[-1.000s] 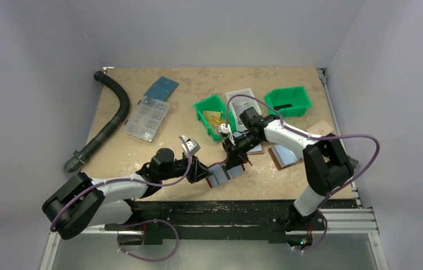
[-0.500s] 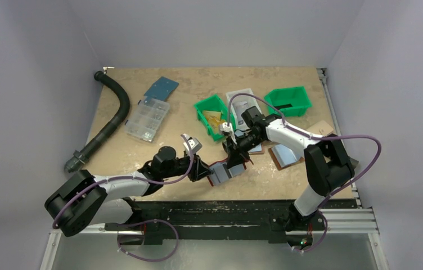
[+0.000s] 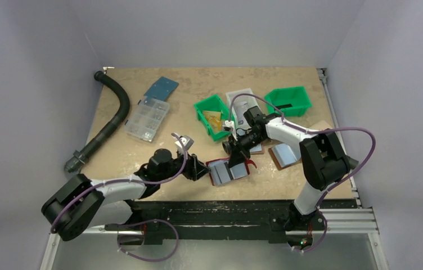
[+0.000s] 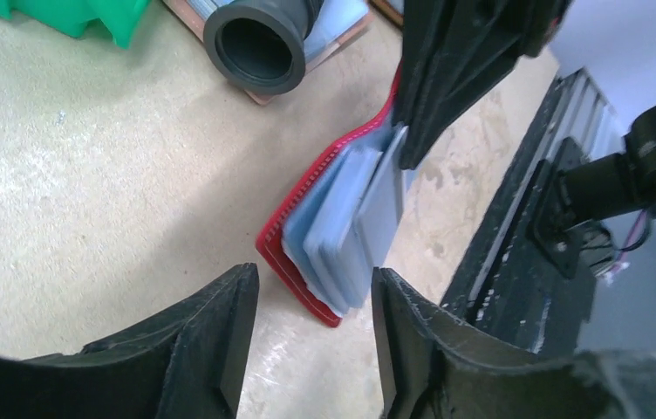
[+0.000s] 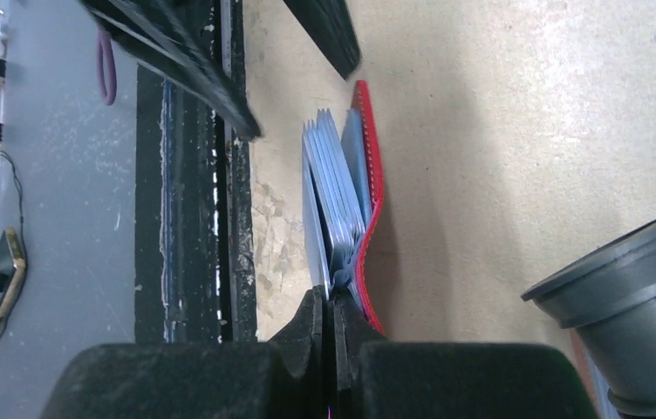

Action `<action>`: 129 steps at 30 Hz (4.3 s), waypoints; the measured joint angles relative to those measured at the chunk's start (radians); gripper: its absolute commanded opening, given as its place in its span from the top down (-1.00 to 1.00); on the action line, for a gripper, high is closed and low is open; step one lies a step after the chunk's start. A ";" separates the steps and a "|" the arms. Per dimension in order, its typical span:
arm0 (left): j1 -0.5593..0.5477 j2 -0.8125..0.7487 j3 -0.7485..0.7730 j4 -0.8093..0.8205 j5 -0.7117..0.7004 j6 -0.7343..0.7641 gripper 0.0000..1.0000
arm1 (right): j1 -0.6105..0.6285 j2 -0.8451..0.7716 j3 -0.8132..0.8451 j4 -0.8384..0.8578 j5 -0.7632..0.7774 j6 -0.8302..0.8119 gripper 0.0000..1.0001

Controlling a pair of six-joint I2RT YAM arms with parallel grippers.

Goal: Take the credit cards out of the card holder
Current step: Remove the credit card from the card holder.

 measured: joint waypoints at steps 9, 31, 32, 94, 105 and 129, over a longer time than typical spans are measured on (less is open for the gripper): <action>0.000 -0.302 -0.117 0.040 -0.074 -0.176 -0.47 | -0.014 0.032 0.008 -0.037 -0.046 0.007 1.00; -0.127 -0.006 -0.146 0.400 -0.157 -0.422 -0.38 | -0.034 0.035 0.017 -0.074 -0.170 0.018 1.00; -0.127 -0.004 -0.144 0.407 -0.156 -0.420 -0.36 | -0.034 0.035 0.017 -0.076 -0.170 0.018 1.00; -0.173 0.433 -0.159 0.811 -0.072 -0.381 1.00 | -0.048 0.042 0.028 -0.141 -0.198 -0.013 0.24; -0.180 0.432 -0.159 0.811 -0.084 -0.362 1.00 | -0.039 0.057 0.028 -0.103 -0.190 0.030 0.23; -0.219 0.312 -0.143 0.774 -0.196 -0.269 1.00 | -0.033 0.057 0.028 -0.070 -0.194 0.096 0.29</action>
